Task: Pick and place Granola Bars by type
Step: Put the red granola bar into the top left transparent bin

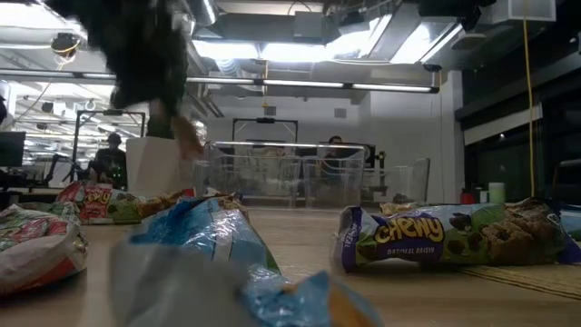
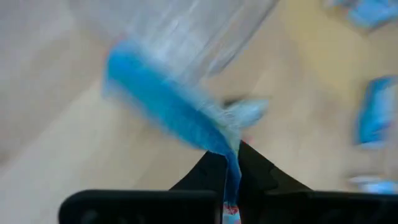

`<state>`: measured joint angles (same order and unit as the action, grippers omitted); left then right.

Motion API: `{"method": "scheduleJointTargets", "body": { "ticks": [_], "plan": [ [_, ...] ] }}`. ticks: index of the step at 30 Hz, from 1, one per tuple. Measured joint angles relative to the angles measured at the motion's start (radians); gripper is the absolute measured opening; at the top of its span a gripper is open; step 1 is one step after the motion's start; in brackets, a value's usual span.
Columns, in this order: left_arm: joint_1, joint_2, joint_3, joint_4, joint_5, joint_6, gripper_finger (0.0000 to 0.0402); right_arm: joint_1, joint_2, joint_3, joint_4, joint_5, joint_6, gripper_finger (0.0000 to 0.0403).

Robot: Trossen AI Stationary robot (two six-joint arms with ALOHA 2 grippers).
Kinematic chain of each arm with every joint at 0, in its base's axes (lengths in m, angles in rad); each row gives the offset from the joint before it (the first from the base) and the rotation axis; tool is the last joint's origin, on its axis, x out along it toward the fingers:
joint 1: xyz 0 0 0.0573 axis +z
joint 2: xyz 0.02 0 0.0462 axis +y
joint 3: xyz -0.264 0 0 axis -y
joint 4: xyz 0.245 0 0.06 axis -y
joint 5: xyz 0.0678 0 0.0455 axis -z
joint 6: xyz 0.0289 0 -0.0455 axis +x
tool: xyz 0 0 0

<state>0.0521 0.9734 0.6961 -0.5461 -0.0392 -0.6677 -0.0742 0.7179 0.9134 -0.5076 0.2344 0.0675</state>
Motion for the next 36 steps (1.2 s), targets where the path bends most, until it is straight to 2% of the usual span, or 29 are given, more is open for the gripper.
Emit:
{"method": "scheduleJointTargets", "body": {
  "ticks": [4, 6, 8, 16, 19, 27, 36],
  "plan": [
    [0.000, -0.111, 0.150, -0.108, -0.055, 0.061, 0.0006, 0.000, 0.000, 0.000, 0.000, 0.000, -0.001, 0.0032],
    [0.000, -0.164, 0.205, -0.101, -0.066, 0.107, 0.0005, 0.000, 0.000, 0.000, 0.000, 0.000, -0.001, 0.0032],
    [0.000, -0.213, 0.243, -0.033, -0.044, 0.182, 0.0005, 0.000, 0.000, 0.000, 0.000, 0.000, -0.001, 0.0032],
    [0.000, -0.321, 0.267, 0.430, 0.188, 0.419, 0.0004, 0.000, 0.000, 0.000, 0.000, 0.000, 0.000, 0.0032],
    [0.000, -0.322, 0.267, 0.460, 0.192, 0.428, 0.0004, 0.000, 0.000, 0.000, 0.000, 0.000, 0.002, 0.0032],
    [0.010, -0.276, 0.267, 0.406, 0.177, 0.428, 0.0004, 0.000, 0.000, 0.000, 0.000, 0.000, 0.001, 0.0032],
    [0.108, -0.126, 0.277, 0.338, 0.148, 0.411, 0.0004, 0.000, 0.000, 0.000, 0.001, 0.000, -0.001, 0.0032]
  ]
}}
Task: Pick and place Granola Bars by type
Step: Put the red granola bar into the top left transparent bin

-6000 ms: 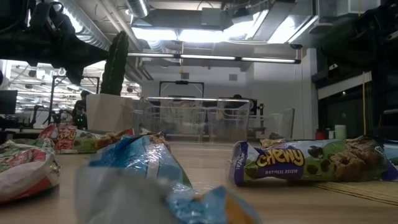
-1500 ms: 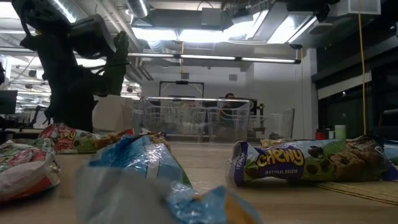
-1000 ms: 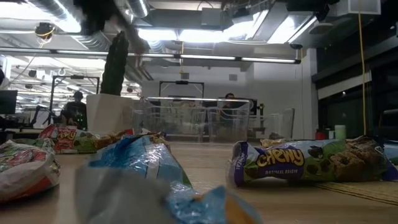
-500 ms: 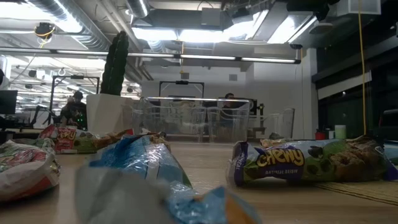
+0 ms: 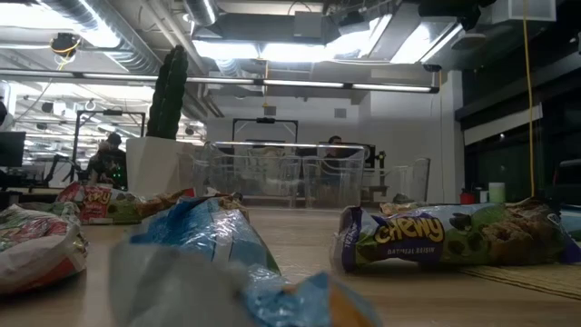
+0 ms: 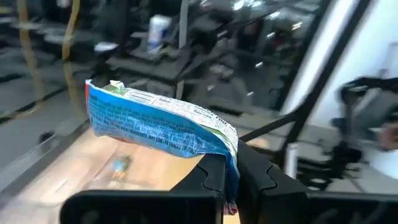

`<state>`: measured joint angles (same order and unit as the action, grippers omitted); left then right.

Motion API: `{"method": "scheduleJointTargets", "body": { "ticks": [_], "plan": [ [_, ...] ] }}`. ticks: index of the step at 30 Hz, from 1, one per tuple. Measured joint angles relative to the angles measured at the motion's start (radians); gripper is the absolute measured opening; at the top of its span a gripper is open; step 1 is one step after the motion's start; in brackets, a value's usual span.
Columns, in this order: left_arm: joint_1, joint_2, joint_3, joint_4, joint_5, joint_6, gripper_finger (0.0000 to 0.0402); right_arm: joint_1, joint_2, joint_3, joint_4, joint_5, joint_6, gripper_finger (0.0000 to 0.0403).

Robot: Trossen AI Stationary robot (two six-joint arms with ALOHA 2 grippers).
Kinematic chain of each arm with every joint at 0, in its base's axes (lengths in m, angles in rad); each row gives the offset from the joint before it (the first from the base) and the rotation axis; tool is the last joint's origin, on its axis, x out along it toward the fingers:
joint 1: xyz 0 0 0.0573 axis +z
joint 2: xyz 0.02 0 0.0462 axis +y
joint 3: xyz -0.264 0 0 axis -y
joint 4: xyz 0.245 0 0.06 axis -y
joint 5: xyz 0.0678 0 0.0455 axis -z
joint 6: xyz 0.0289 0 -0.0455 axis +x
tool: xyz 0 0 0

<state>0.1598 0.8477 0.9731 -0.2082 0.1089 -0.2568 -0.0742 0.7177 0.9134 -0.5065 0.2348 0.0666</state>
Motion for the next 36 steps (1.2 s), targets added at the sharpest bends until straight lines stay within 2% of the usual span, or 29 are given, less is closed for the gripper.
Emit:
{"method": "scheduleJointTargets", "body": {
  "ticks": [3, 9, 12, 20, 28, 36],
  "plan": [
    [0.077, 0.078, 0.080, -0.065, -0.012, 0.020, 0.0004, 0.000, 0.000, 0.000, 0.000, 0.000, 0.000, 0.0032],
    [0.229, 0.286, 0.357, -0.389, 0.041, 0.196, 0.0004, 0.000, 0.000, 0.000, 0.000, 0.000, 0.000, 0.0032],
    [0.307, 0.362, 0.433, -0.435, 0.040, 0.225, 0.0006, 0.000, 0.000, 0.000, 0.000, 0.000, 0.002, 0.0032],
    [0.421, 0.482, 0.443, -0.496, -0.001, 0.233, 0.0005, 0.000, 0.000, 0.000, 0.000, 0.000, 0.006, 0.0032],
    [0.421, 0.667, 0.443, -0.590, -0.186, 0.305, 0.0005, 0.000, 0.000, 0.000, -0.001, -0.001, 0.006, 0.0032],
    [0.419, 0.836, 0.443, -0.563, -0.207, 0.305, 0.0005, 0.000, 0.000, 0.000, -0.005, -0.001, 0.004, 0.0032]
  ]
}}
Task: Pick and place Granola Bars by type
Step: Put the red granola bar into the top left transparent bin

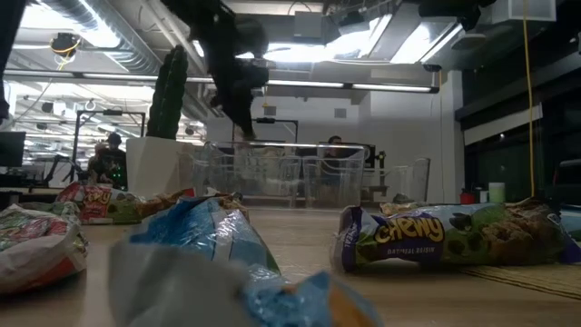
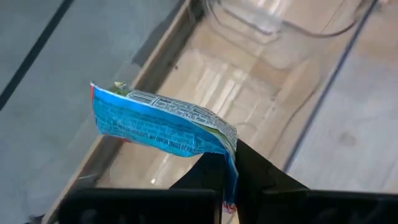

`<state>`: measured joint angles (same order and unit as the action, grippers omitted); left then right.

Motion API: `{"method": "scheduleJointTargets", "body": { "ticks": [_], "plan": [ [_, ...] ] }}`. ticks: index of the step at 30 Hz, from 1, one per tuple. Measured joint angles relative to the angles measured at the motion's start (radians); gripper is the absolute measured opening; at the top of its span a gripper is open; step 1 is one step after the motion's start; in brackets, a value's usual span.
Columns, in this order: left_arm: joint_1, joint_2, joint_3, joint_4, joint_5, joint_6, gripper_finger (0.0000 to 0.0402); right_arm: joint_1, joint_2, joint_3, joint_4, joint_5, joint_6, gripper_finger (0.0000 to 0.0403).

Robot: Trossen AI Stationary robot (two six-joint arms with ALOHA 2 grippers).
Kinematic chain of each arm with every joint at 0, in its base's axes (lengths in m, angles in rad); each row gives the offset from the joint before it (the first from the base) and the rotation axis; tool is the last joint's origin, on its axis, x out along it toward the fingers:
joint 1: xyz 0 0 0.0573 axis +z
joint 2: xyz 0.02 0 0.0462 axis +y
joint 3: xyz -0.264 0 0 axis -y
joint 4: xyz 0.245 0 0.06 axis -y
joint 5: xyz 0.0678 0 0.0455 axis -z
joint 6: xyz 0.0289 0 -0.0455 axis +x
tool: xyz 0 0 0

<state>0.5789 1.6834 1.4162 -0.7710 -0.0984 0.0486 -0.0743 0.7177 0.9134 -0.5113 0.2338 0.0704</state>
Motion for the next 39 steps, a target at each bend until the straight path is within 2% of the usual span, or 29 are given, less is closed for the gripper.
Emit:
{"method": "scheduleJointTargets", "body": {
  "ticks": [12, 22, 39],
  "plan": [
    [0.001, 0.129, 0.000, 0.020, -0.015, -0.022, 0.0006, 0.000, 0.000, 0.000, -0.046, 0.000, 0.000, 0.0032],
    [0.001, 0.147, 0.000, 0.016, -0.006, -0.046, 0.0013, 0.000, 0.000, 0.000, -0.049, 0.000, 0.000, 0.0032],
    [-0.002, 0.131, 0.000, 0.000, -0.038, -0.054, 0.0106, 0.000, 0.000, 0.000, -0.050, -0.001, 0.000, 0.0032]
  ]
}}
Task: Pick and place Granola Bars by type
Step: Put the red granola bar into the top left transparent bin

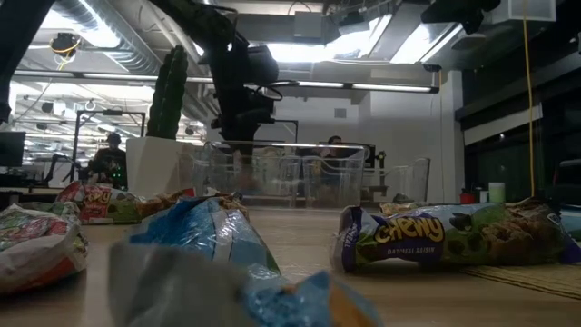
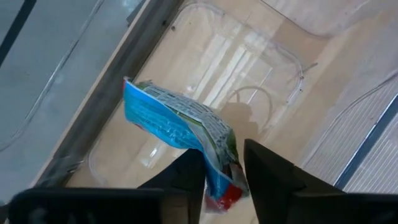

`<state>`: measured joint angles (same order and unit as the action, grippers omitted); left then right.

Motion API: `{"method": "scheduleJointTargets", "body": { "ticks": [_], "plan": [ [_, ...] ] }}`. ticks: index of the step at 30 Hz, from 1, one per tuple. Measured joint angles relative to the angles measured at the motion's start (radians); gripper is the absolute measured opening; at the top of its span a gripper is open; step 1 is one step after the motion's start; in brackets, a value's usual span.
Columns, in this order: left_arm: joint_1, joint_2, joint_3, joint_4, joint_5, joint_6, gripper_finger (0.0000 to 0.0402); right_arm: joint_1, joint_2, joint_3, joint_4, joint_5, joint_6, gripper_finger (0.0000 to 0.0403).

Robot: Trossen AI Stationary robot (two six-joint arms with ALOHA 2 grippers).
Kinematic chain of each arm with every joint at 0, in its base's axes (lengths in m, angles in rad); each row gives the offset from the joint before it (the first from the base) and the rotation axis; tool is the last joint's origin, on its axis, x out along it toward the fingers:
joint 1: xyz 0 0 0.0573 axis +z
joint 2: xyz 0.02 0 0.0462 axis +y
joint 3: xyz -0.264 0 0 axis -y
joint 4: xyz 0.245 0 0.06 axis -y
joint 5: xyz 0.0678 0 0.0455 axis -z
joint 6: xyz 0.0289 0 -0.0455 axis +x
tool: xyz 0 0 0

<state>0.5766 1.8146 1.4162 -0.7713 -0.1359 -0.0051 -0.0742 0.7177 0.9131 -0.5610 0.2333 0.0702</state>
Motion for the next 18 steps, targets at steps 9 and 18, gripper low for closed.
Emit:
{"method": "scheduleJointTargets", "body": {
  "ticks": [9, 18],
  "plan": [
    [0.000, -0.004, 0.000, 0.000, -0.001, 0.000, 0.0141, 0.000, 0.000, 0.000, -0.008, 0.000, 0.000, 0.0032],
    [-0.022, -0.093, 0.000, -0.004, 0.049, -0.034, 0.0157, 0.000, 0.000, 0.000, -0.008, 0.001, -0.005, 0.0032]
  ]
}}
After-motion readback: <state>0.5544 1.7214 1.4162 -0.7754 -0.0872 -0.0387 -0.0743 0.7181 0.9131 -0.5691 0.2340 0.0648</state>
